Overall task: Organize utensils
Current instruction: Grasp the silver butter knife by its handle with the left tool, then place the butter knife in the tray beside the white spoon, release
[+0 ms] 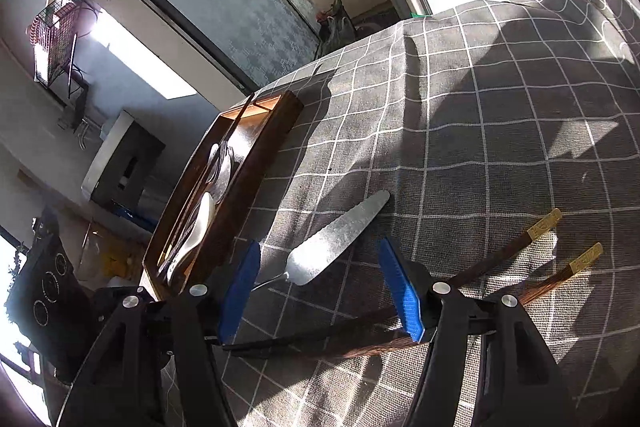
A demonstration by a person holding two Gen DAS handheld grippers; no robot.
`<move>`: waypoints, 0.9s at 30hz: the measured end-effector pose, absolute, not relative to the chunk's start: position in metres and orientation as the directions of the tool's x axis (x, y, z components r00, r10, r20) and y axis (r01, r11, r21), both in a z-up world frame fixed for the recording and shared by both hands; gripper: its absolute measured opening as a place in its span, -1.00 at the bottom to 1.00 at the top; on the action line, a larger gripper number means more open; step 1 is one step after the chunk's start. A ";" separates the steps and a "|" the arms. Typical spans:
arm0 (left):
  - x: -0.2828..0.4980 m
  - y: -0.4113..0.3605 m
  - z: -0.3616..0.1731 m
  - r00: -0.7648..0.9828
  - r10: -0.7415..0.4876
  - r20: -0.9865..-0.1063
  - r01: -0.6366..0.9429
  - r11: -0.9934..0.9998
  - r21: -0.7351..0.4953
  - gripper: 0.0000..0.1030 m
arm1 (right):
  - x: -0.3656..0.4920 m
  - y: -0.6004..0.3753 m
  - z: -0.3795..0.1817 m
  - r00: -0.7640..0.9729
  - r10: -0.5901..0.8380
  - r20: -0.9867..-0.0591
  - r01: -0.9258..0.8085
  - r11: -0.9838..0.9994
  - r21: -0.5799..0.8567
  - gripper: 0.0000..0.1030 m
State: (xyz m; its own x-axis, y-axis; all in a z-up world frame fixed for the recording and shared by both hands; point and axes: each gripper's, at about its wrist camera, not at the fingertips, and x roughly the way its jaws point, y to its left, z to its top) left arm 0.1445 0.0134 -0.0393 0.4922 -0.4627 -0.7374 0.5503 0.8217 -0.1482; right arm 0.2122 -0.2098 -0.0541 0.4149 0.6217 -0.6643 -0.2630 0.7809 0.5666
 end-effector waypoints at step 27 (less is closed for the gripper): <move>0.123 0.030 -0.025 0.592 -0.380 -0.711 0.528 0.849 -0.013 -0.87 | 0.214 -0.157 -0.019 0.463 0.658 -0.593 -0.312 0.748 0.586 -0.84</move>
